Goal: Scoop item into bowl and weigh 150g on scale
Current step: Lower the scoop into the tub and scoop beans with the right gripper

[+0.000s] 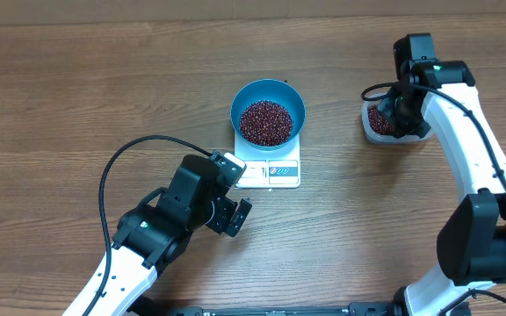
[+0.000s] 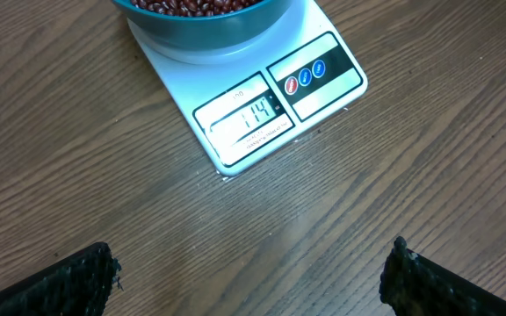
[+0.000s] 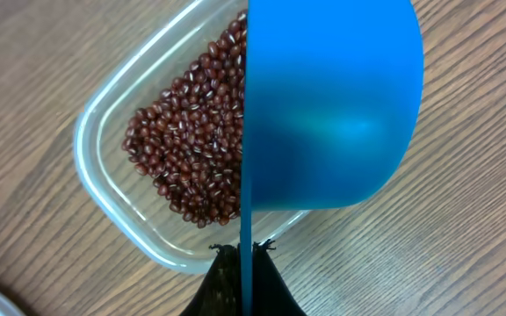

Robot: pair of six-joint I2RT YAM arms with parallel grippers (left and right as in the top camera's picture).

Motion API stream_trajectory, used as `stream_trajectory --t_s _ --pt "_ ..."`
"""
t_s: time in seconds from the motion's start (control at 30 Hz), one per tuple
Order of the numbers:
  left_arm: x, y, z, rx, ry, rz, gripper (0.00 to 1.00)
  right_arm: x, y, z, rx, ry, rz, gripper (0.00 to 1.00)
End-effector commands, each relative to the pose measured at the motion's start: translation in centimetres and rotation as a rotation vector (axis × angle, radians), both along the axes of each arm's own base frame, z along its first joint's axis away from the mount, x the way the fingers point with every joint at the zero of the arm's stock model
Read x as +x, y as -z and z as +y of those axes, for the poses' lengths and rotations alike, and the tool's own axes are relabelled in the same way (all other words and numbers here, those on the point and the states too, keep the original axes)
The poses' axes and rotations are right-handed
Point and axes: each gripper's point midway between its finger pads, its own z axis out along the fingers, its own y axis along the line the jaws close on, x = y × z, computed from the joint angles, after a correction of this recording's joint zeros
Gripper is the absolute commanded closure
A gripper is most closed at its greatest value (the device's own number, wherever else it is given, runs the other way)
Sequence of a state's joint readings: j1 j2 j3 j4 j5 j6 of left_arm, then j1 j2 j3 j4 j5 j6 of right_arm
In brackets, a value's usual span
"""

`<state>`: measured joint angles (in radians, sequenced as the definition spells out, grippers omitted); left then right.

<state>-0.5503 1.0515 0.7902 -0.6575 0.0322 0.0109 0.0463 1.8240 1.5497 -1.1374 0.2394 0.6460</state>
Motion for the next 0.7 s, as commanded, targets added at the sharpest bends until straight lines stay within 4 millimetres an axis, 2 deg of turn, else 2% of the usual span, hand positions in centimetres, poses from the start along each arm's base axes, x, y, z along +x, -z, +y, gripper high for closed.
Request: stream_trajectory --t_s 0.0,0.47,0.67 --pt "0.0 0.3 0.0 0.014 0.010 -0.001 0.01 -0.1 1.7 -0.1 0.003 0.014 0.042 0.96" --pt "0.0 0.3 0.0 0.014 0.010 -0.001 0.00 0.5 5.6 0.6 0.036 0.008 0.114 0.96" --pt "0.0 0.3 0.0 0.014 0.010 -0.001 0.00 0.4 6.3 1.3 0.064 -0.035 0.138 0.96"
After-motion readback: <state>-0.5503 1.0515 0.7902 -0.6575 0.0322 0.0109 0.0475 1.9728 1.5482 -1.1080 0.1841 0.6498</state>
